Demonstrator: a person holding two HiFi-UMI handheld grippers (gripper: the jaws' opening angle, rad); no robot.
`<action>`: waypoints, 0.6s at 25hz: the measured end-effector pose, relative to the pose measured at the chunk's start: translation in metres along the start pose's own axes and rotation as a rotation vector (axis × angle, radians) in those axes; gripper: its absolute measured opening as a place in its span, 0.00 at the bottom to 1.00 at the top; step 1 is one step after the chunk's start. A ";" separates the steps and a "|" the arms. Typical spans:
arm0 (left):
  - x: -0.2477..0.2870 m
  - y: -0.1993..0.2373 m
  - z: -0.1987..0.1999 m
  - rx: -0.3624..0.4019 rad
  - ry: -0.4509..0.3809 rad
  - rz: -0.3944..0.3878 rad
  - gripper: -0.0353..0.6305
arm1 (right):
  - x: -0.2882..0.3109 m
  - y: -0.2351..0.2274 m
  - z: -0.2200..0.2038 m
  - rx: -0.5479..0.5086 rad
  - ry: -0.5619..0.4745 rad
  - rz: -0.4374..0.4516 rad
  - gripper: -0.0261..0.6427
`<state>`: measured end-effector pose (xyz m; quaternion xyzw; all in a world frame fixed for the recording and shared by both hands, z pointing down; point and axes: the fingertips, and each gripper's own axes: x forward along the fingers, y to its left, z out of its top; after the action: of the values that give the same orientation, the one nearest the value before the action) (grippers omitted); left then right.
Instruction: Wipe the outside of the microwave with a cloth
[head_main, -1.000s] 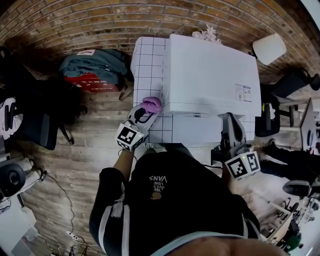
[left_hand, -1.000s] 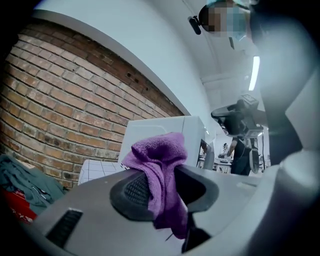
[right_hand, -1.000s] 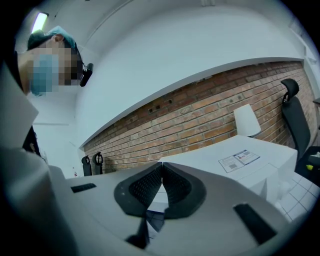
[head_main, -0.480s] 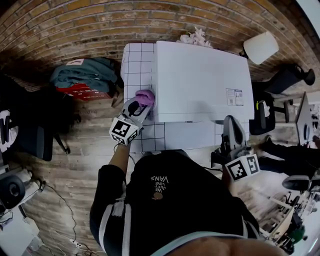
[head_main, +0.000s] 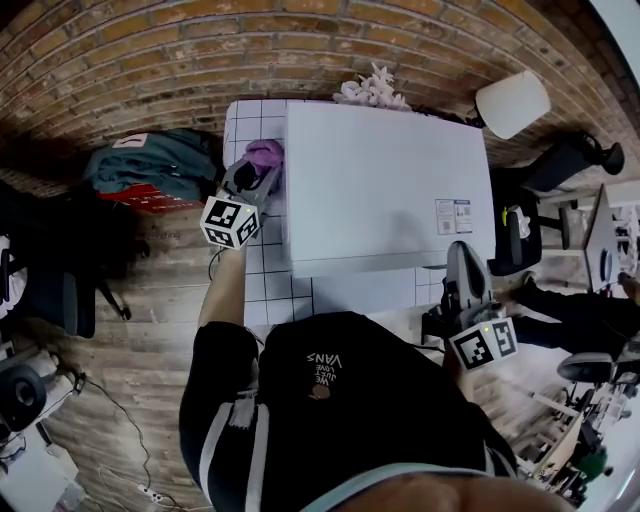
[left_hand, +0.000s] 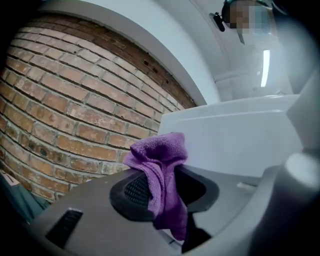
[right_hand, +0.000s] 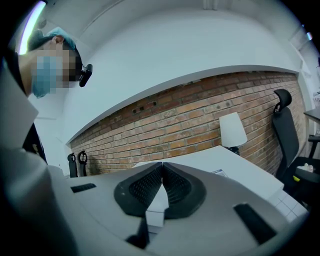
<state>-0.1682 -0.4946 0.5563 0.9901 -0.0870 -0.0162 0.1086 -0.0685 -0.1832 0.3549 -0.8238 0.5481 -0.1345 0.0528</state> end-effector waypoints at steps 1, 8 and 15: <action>0.006 0.006 0.001 -0.003 0.003 0.004 0.25 | 0.001 -0.003 0.000 0.002 0.002 -0.001 0.04; 0.033 0.034 0.004 -0.036 0.008 0.035 0.25 | 0.005 -0.010 -0.002 0.011 0.021 -0.002 0.04; 0.009 0.030 0.008 -0.034 -0.008 0.051 0.25 | -0.001 0.002 -0.007 0.020 0.011 0.014 0.04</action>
<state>-0.1652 -0.5263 0.5544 0.9855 -0.1126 -0.0191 0.1256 -0.0724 -0.1823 0.3608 -0.8185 0.5530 -0.1443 0.0591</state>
